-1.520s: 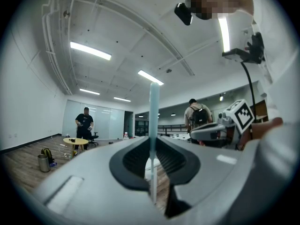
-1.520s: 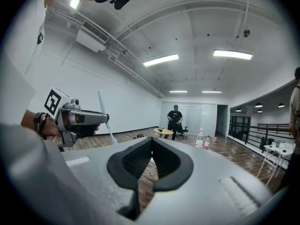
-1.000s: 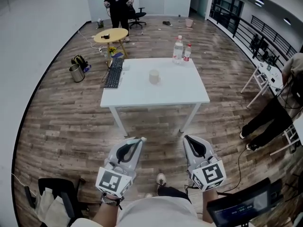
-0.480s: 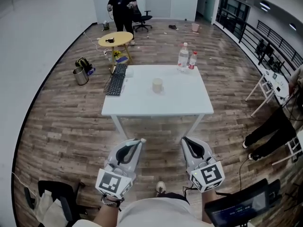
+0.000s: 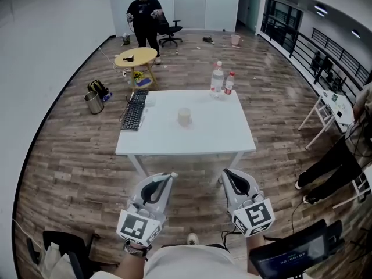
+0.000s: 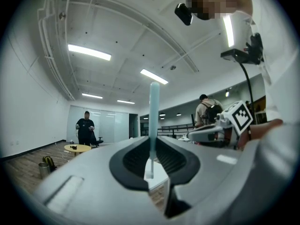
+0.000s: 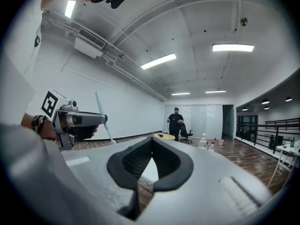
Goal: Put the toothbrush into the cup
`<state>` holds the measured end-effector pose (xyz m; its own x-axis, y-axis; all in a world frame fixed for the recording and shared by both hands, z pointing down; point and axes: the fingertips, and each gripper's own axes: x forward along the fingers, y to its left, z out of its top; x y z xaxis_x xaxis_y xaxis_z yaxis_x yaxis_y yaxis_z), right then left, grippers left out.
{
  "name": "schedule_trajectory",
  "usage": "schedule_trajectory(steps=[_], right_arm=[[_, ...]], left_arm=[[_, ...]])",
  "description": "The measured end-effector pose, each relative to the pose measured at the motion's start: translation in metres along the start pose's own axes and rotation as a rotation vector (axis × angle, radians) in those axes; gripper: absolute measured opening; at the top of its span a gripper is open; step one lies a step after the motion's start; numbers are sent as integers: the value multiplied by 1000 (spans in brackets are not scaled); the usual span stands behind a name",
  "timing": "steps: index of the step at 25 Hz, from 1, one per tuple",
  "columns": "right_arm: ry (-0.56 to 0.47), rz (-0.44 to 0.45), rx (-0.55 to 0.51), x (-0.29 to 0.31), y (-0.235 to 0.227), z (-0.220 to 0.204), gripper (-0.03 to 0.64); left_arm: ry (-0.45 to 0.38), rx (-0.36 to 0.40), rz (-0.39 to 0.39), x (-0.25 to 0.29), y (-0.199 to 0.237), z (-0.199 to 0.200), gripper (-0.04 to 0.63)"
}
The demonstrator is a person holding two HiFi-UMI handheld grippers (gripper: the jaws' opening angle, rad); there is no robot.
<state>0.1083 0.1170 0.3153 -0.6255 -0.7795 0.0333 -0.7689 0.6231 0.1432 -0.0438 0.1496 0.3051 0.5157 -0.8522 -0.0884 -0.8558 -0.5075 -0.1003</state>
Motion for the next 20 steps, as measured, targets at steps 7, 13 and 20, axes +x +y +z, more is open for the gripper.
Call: schedule_trajectory(steps=[7, 13, 20], right_arm=[[0, 8, -3, 4, -21, -8, 2], [6, 16, 4, 8, -31, -13, 2], [27, 25, 33, 17, -38, -22, 2]], left_arm=[[8, -1, 5, 23, -7, -7, 52], [21, -2, 8, 33, -9, -10, 52], [40, -1, 25, 39, -4, -14, 52]])
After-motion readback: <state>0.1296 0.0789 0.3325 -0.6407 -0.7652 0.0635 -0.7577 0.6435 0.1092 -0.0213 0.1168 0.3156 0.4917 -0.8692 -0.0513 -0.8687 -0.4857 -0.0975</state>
